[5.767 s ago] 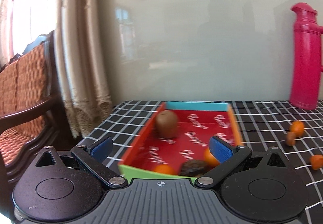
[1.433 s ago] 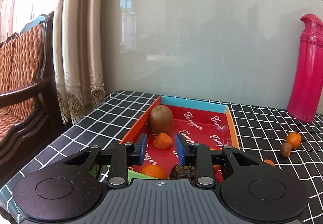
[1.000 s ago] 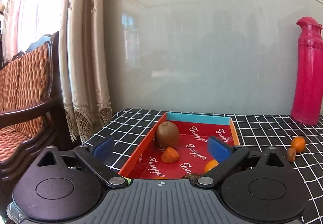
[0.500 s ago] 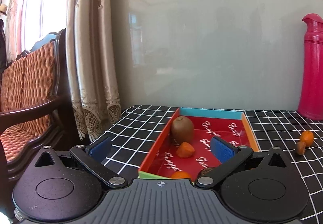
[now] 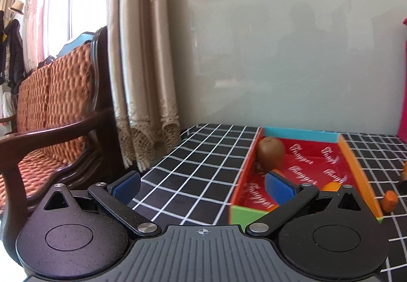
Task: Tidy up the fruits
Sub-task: 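Reach the right tool to a carrot piece and close on it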
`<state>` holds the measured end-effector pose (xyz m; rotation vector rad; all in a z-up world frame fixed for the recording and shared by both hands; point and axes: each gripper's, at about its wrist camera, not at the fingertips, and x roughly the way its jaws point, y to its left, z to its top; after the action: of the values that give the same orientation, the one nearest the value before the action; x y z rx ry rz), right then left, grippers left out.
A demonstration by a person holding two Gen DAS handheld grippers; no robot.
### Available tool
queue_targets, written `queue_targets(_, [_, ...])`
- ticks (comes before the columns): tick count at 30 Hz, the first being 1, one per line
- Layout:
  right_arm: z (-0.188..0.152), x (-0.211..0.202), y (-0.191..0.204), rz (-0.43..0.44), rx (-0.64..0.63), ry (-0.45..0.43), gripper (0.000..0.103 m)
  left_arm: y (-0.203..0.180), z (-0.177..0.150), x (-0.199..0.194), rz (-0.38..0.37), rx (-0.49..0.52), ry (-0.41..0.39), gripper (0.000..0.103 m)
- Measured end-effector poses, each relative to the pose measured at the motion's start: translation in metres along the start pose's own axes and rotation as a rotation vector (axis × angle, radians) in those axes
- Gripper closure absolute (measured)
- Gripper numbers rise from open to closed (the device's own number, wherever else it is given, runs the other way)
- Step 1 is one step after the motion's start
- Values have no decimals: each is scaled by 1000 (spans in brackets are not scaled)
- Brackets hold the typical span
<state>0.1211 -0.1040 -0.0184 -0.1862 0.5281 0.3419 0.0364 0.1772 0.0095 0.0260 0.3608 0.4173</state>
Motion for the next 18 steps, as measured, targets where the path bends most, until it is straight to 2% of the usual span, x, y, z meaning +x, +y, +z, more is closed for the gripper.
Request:
queue_targets(9, [-2,18,12,27,29,65,44,21,-4,6,23,-16,10,0])
queue_targets(12, [-2,24,13,33,57,90,50,27,-5,7,31,-23,15,0])
queue_targets(14, [-2,29,13,35,75,119,65,31,-5,9,34,-26,20,0])
queue_targets(16, [-4,32,14,35,86,135,75,33,-6,9,35,-27,24,0])
queue_targets(18, [-3,34,14,32,88,140,75,35,-7,9,37,-29,23,0])
